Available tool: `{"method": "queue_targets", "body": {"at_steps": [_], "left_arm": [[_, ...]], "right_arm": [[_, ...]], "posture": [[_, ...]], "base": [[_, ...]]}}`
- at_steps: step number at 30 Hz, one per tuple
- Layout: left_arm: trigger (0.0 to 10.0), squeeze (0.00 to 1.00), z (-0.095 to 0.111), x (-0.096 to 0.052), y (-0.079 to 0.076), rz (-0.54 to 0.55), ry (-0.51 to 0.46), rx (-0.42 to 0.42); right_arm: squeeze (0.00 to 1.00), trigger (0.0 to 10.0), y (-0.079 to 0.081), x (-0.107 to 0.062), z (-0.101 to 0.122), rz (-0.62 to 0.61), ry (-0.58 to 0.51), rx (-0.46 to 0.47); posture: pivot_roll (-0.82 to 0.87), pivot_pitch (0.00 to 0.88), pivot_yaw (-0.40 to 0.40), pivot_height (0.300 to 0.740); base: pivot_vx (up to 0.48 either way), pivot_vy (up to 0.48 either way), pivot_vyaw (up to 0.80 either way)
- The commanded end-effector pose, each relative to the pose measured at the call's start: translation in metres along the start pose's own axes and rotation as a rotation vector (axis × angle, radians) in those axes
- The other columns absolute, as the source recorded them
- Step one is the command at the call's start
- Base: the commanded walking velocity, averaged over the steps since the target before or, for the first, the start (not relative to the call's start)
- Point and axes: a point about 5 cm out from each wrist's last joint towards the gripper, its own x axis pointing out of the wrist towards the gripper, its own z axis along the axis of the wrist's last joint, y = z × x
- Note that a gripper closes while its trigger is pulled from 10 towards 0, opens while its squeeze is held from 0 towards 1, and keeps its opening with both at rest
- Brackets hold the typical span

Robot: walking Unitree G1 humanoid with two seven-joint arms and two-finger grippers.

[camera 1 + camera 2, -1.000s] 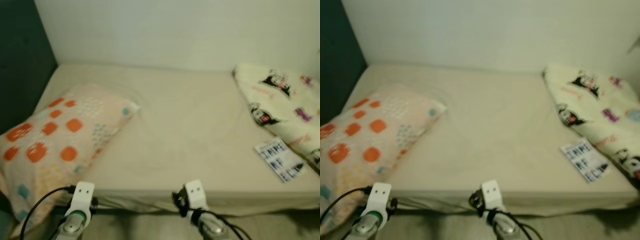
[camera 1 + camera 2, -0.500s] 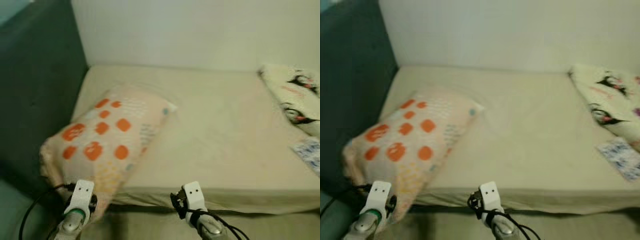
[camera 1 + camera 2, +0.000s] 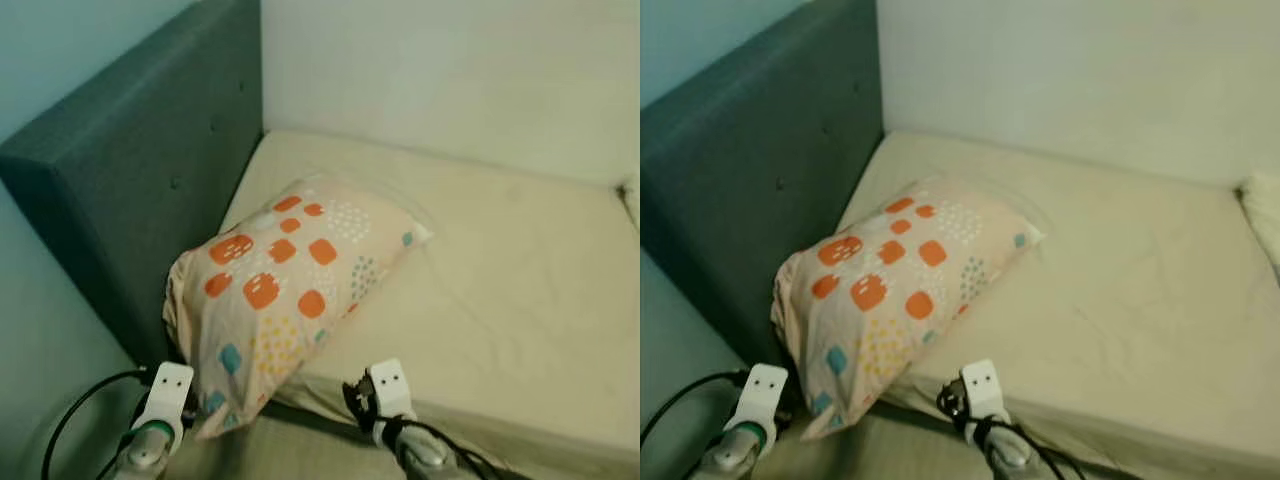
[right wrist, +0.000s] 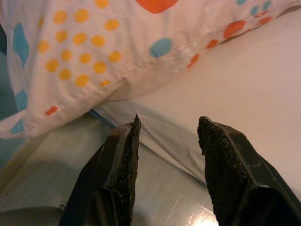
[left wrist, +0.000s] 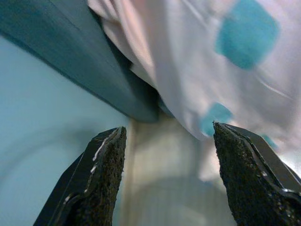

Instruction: Clean up the room

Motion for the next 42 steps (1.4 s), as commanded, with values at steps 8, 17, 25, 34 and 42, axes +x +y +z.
{"method": "queue_targets", "body": {"at_steps": [8,17,25,34,42], "left_arm": [[10.0,0.00,-0.001,-0.001,-0.005,-0.019,-0.002,-0.016],[10.0,0.00,0.012,-0.002,-0.013,-0.103,-0.110,0.099],[10.0,0.00,0.081,-0.007,-0.001,-0.143,-0.456,0.103],[10.0,0.00,0.097,-0.011,0.019,-0.114,-0.520,0.175],[10.0,0.00,0.096,-0.014,0.022,-0.115,-0.533,0.145]], "right_arm": [[0.00,10.0,-0.001,-0.003,-0.007,-0.006,0.024,0.010],[0.00,10.0,-0.005,-0.004,-0.006,-0.037,0.017,0.033],[0.00,10.0,-0.014,0.008,0.038,-0.102,-0.196,0.173],[0.00,10.0,0.008,0.017,0.081,-0.021,-0.359,0.214],[0.00,10.0,0.010,0.014,0.070,-0.024,-0.330,0.212]], "posture": [[0.12,0.024,0.013,0.740],[0.12,0.030,0.014,0.740],[0.11,0.060,0.025,0.740],[0.12,0.098,0.041,0.740],[0.13,0.104,0.032,0.740]], "base": [[0.000,0.000,0.00],[0.000,0.000,0.00],[0.000,0.000,0.00],[0.000,0.000,0.00],[0.000,0.000,0.00]]}}
